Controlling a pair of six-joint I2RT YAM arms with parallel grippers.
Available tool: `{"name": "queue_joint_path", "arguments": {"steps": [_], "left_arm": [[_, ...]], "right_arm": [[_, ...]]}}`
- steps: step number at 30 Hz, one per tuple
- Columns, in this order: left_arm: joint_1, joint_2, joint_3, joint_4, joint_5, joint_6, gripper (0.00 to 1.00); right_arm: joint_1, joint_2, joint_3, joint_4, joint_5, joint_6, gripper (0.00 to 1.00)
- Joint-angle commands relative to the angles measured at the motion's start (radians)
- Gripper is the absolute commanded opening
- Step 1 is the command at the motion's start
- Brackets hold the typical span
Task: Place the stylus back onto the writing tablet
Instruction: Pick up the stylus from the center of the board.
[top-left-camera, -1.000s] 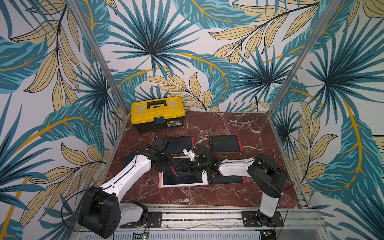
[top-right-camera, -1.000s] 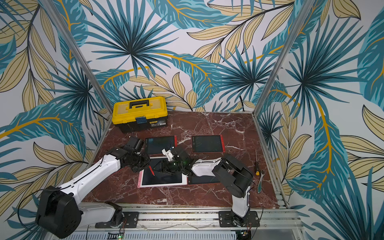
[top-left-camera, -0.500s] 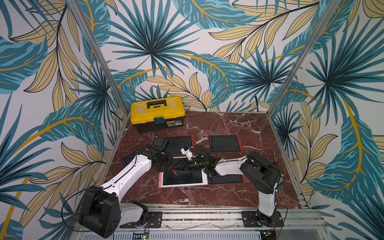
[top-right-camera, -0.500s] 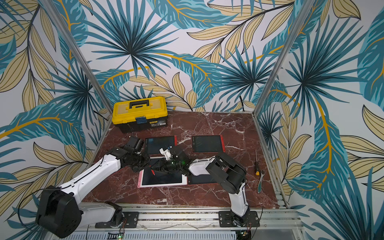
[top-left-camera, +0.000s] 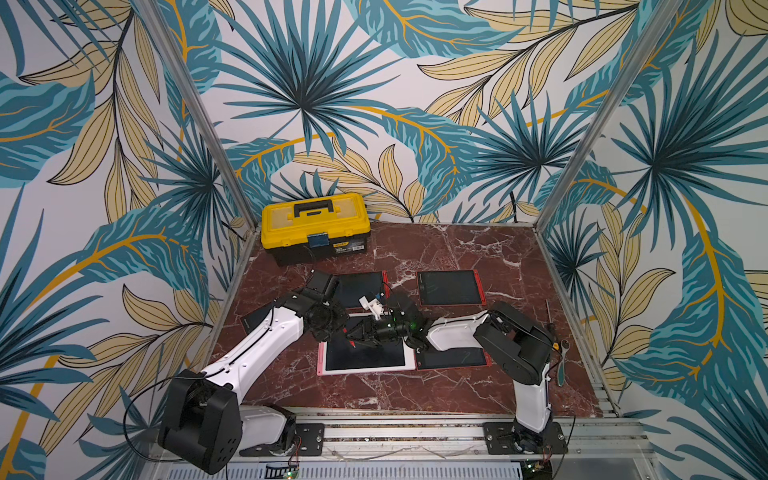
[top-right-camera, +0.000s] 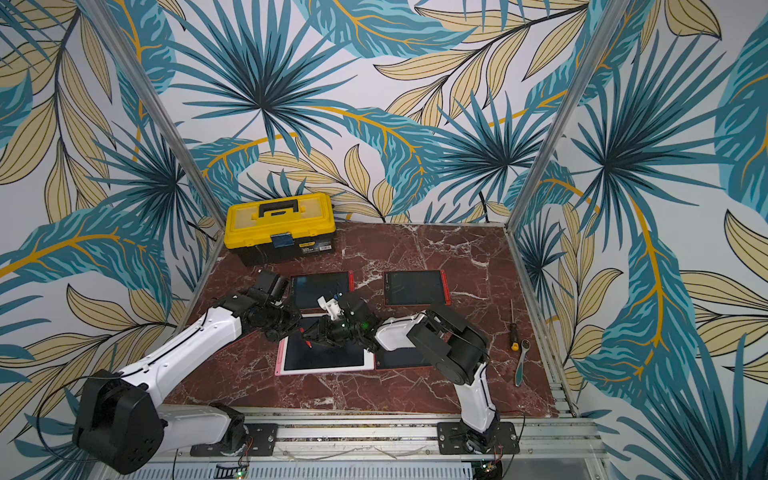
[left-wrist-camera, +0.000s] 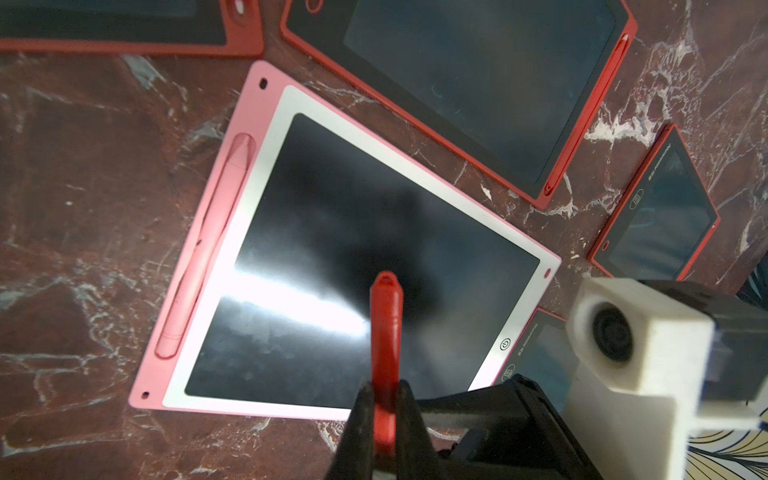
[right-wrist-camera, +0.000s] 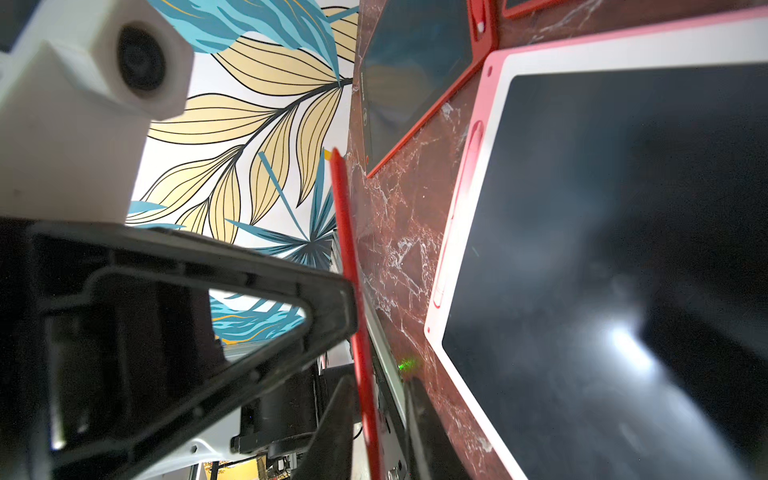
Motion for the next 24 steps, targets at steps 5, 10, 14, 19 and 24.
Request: {"name": "queue_joint_path", "arguments": {"steps": [5, 10, 14, 19, 24], "left_arm": [[-0.005, 0.006, 0.033, 0.012, 0.003, -0.006, 0.12], [-0.005, 0.006, 0.03, 0.014, 0.001, -0.004, 0.12], [-0.005, 0.004, 0.028, 0.014, -0.001, -0.002, 0.12], [-0.004, -0.009, 0.043, 0.013, -0.004, 0.013, 0.3], [-0.003, -0.029, 0.067, 0.019, 0.006, 0.07, 0.42]], "right_arm": [[0.007, 0.023, 0.014, 0.026, -0.008, 0.003, 0.14], [0.006, 0.021, 0.007, 0.034, -0.006, 0.005, 0.06], [0.006, 0.011, -0.003, 0.045, -0.004, 0.006, 0.04], [-0.003, -0.014, -0.042, 0.041, 0.019, 0.003, 0.04], [-0.047, -0.088, -0.136, 0.01, 0.066, -0.012, 0.03]]}}
